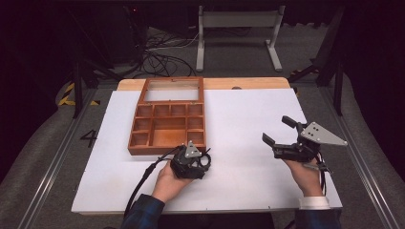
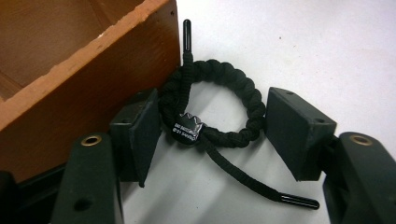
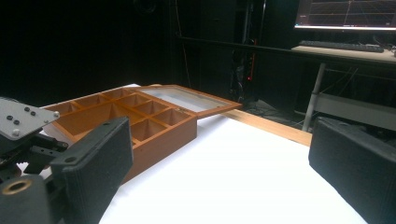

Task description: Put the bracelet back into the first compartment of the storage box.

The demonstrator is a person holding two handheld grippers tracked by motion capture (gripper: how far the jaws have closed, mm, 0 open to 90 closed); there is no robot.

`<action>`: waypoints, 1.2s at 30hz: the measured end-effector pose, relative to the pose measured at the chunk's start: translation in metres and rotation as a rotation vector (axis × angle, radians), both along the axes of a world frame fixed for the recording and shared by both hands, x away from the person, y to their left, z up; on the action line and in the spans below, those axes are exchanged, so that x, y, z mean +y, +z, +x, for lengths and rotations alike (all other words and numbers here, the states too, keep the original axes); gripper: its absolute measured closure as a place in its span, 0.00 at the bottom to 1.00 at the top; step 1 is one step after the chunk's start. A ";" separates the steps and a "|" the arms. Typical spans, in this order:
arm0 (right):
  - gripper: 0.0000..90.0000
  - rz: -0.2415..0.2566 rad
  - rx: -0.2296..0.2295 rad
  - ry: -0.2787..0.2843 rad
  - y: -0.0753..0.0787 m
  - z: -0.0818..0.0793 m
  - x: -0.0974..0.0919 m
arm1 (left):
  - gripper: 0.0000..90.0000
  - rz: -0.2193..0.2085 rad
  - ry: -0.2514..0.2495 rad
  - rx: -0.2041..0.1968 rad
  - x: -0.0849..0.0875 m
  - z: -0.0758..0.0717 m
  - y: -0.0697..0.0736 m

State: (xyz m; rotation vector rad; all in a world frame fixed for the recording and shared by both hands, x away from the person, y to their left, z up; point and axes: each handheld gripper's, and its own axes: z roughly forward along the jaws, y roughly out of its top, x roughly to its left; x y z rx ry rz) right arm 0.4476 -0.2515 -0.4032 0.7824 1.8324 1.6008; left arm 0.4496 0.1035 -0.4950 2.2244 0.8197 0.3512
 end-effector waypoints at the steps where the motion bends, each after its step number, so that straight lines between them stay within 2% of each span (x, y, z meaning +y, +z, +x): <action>1: 0.08 -0.001 0.001 -0.001 0.000 0.000 0.000 | 0.42 0.001 0.001 0.000 0.000 0.000 0.000; 4: 0.08 -0.003 0.001 0.000 0.000 0.000 0.001 | 0.45 -0.006 0.011 0.002 0.000 0.000 0.000; 13: 0.08 -0.008 0.002 -0.002 0.000 0.001 0.000 | 0.77 0.000 0.012 -0.019 0.005 0.003 0.001; 18: 0.08 -0.006 0.003 0.001 -0.001 0.001 0.002 | 0.80 0.002 0.001 -0.023 0.005 0.003 0.002; 22: 0.08 0.010 0.006 0.004 -0.001 0.001 0.001 | 0.80 -0.040 -0.033 -0.047 0.007 0.000 0.008; 27: 0.07 0.025 0.007 0.006 -0.001 0.001 -0.002 | 0.80 -0.086 -0.029 -0.083 0.012 -0.003 0.017; 33: 0.06 0.023 0.003 0.018 -0.001 0.001 0.000 | 0.80 -0.140 -0.015 -0.151 0.020 -0.006 0.028; 36: 0.06 0.031 0.009 0.022 -0.002 0.001 0.000 | 0.80 -0.162 -0.004 -0.172 0.025 -0.007 0.034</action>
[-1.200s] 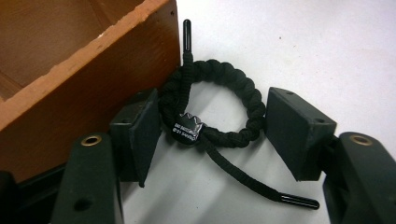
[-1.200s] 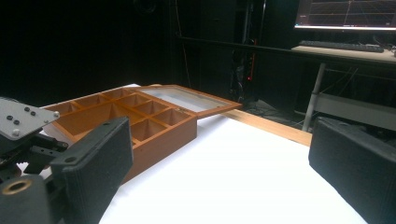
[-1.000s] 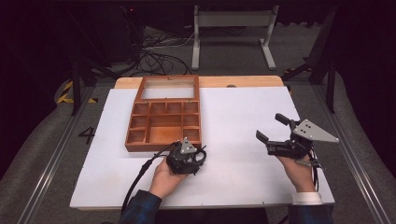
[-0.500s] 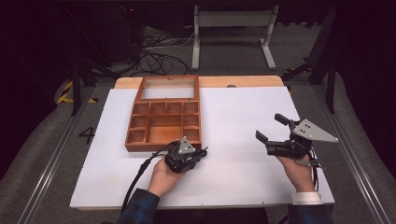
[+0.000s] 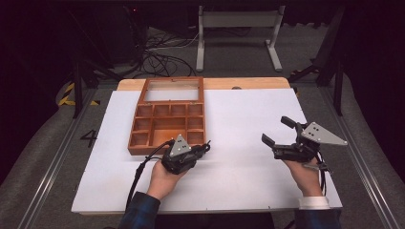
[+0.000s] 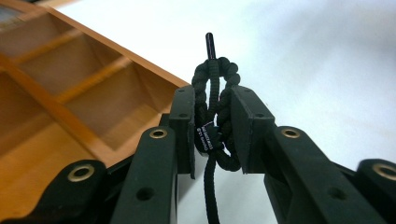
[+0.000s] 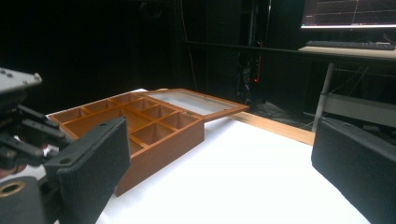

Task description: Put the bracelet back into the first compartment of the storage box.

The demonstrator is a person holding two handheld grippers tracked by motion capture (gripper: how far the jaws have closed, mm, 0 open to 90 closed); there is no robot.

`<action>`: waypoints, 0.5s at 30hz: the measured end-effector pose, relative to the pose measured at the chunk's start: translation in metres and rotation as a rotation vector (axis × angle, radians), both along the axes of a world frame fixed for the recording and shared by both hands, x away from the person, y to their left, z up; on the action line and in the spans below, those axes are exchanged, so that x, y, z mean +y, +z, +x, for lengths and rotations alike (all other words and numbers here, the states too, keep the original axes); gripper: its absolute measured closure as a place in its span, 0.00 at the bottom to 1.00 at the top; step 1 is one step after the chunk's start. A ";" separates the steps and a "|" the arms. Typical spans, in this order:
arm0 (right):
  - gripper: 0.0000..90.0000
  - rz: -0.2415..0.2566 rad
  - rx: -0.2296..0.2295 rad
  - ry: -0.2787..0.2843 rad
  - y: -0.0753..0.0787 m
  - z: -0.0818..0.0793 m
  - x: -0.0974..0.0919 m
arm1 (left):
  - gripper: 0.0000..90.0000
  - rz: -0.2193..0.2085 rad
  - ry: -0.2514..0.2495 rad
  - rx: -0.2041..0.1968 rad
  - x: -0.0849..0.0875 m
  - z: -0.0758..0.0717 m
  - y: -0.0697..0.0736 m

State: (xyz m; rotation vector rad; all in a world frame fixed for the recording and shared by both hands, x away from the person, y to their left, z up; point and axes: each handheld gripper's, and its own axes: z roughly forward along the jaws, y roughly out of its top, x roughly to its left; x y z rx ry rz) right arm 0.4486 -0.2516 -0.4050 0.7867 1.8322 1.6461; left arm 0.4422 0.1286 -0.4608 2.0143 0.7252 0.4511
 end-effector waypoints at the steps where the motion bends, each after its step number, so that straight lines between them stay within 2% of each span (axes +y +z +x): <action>1: 0.05 0.002 0.001 0.003 0.000 0.000 0.000 | 0.80 -0.005 0.004 -0.009 0.002 0.000 0.002; 6: 0.03 0.008 0.004 0.011 -0.001 0.001 0.001 | 0.80 -0.041 0.035 -0.021 0.014 0.002 0.008; 15: 0.00 0.004 0.015 0.023 -0.003 0.002 0.003 | 0.79 -0.050 0.057 -0.037 0.025 0.006 0.017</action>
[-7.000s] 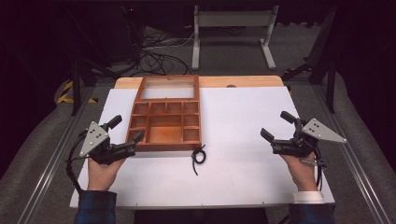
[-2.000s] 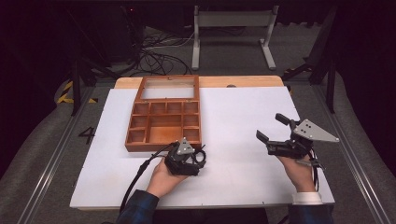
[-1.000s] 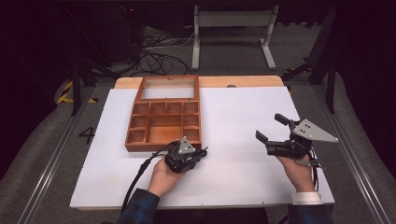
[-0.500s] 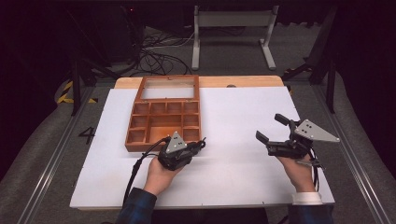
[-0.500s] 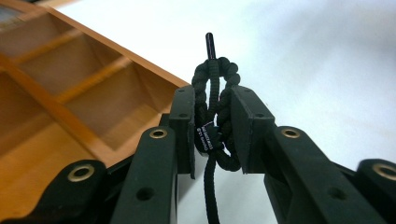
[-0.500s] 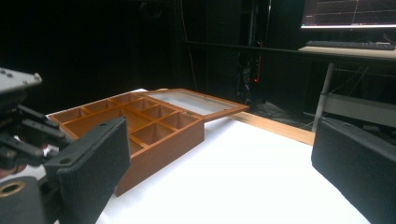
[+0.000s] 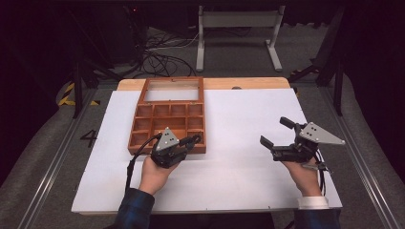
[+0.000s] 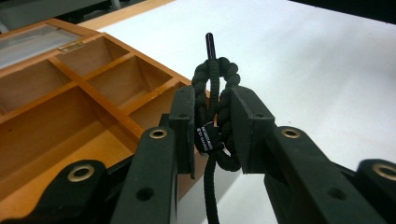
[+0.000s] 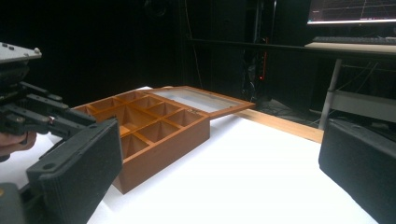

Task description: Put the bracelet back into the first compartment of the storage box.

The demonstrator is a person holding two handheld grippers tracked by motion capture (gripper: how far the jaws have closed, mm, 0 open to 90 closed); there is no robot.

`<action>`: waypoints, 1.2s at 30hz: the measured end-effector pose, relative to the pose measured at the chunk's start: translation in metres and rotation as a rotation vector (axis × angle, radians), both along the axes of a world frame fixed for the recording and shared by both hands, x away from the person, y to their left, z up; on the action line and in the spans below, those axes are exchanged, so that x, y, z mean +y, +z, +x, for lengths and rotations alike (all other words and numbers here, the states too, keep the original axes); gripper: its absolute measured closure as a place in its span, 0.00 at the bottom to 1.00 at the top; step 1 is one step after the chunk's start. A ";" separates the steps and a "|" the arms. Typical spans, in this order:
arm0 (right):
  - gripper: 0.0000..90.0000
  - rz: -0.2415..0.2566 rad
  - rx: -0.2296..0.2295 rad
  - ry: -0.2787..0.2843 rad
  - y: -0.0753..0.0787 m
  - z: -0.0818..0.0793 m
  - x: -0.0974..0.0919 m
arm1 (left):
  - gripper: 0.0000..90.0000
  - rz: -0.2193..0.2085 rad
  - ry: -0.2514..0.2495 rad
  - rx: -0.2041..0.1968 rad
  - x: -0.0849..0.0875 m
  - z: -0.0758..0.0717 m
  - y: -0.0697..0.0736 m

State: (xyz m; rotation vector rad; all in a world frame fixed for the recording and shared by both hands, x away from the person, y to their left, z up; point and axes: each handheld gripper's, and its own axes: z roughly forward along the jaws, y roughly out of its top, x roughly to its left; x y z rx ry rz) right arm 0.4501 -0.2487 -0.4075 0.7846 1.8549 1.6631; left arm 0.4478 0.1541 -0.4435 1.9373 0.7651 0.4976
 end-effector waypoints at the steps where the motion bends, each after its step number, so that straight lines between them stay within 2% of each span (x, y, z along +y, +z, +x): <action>1: 0.00 0.000 0.003 0.000 0.000 0.000 0.000 | 0.80 -0.001 -0.001 0.002 0.001 0.000 0.001; 12: 0.00 -0.002 0.007 0.004 0.000 0.000 0.000 | 0.80 -0.005 0.049 -0.033 0.017 0.011 0.016; 22: 0.00 -0.017 -0.004 -0.002 0.000 0.001 0.000 | 0.80 -0.019 0.107 -0.029 0.030 0.026 0.021; 28: 0.00 -0.014 -0.005 -0.005 0.000 0.000 -0.001 | 0.80 -0.007 0.140 -0.038 0.039 0.034 0.025; 31: 0.00 -0.012 -0.001 -0.001 0.000 0.000 -0.001 | 0.79 -0.010 0.143 -0.030 0.040 0.036 0.025; 32: 0.00 -0.014 0.002 0.002 0.000 0.001 0.000 | 0.79 0.007 0.150 -0.030 0.042 0.040 0.025; 36: 0.00 -0.025 0.010 0.012 -0.001 0.001 0.002 | 0.79 0.009 0.166 -0.027 0.045 0.045 0.026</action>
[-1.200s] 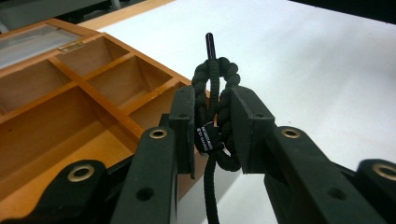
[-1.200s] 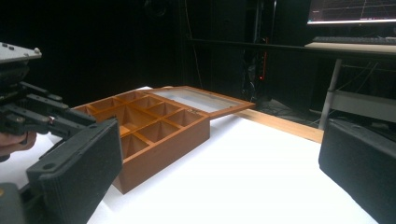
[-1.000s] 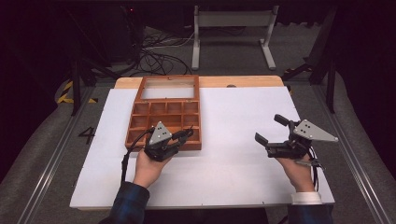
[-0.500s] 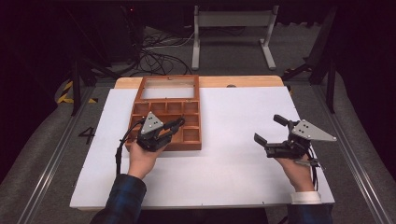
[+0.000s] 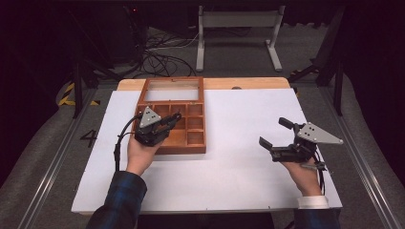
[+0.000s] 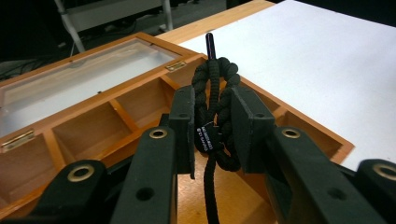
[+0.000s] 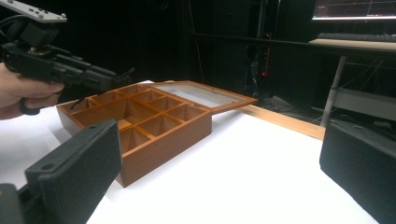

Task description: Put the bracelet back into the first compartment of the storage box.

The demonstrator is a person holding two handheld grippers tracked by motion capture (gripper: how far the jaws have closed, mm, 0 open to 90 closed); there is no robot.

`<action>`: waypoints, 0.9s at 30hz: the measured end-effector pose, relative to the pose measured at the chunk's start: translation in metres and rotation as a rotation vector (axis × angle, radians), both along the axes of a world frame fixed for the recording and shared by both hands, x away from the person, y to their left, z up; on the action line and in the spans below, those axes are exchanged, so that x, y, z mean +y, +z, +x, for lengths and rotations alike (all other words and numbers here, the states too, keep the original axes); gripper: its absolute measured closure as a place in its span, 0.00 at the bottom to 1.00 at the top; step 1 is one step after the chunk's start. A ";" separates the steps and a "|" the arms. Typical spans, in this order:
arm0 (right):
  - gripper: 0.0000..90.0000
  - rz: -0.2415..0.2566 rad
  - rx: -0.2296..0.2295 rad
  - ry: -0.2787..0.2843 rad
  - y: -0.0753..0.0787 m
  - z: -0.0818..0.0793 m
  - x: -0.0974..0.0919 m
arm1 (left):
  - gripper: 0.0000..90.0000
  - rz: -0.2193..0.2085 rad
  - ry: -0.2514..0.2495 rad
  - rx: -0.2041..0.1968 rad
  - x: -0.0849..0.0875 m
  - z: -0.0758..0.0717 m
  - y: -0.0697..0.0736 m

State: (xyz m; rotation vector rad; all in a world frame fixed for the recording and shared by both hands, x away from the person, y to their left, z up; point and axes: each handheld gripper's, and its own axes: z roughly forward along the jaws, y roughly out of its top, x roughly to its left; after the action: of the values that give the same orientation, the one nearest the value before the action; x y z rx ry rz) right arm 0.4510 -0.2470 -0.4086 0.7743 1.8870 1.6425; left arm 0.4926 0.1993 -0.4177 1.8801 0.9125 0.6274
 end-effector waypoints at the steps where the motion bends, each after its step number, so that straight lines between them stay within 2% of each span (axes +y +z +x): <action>1: 0.00 -0.002 0.000 0.000 0.000 0.000 0.000 | 0.79 0.000 0.007 -0.005 0.002 0.001 0.001; 7: 0.00 0.011 0.006 0.007 -0.001 0.001 -0.001 | 0.79 -0.005 0.042 -0.010 0.009 0.010 0.003; 13: 0.00 -0.004 0.009 0.016 -0.002 0.002 0.001 | 0.79 -0.003 0.075 -0.004 0.016 0.018 0.003; 14: 0.00 -0.005 0.010 0.015 -0.002 0.002 0.001 | 0.79 0.010 0.081 -0.014 0.017 0.020 0.003; 20: 0.00 0.012 0.002 0.004 -0.001 0.001 -0.001 | 0.79 0.010 0.119 0.002 0.024 0.028 0.001; 27: 0.00 0.010 -0.002 0.000 -0.001 0.001 -0.001 | 0.79 0.007 0.154 -0.008 0.031 0.035 0.006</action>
State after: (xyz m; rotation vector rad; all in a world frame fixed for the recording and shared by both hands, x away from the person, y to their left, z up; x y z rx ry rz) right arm 0.4519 -0.2482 -0.4098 0.7768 1.8782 1.6534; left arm 0.5272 0.2306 -0.4120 1.8236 1.0584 0.7305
